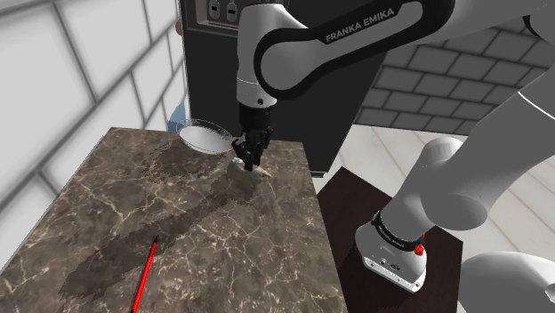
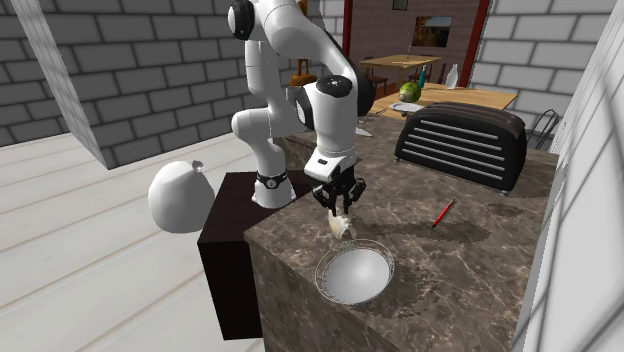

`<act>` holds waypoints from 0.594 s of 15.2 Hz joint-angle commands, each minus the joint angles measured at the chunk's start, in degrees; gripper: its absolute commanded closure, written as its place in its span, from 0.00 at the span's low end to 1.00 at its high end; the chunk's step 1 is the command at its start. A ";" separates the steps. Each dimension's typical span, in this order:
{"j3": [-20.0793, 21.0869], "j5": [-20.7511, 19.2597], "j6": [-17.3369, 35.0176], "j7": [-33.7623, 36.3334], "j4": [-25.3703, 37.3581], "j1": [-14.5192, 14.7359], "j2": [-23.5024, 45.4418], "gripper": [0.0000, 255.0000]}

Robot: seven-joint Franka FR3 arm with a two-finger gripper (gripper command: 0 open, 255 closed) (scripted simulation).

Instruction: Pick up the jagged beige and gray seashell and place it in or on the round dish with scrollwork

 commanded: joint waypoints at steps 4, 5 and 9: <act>-0.39 -1.20 -0.33 -0.20 0.12 -0.39 0.85 1.00; -0.46 -1.24 -0.65 -0.23 0.32 -0.43 0.74 1.00; -0.29 -1.03 -2.66 0.16 0.55 -0.35 -1.10 1.00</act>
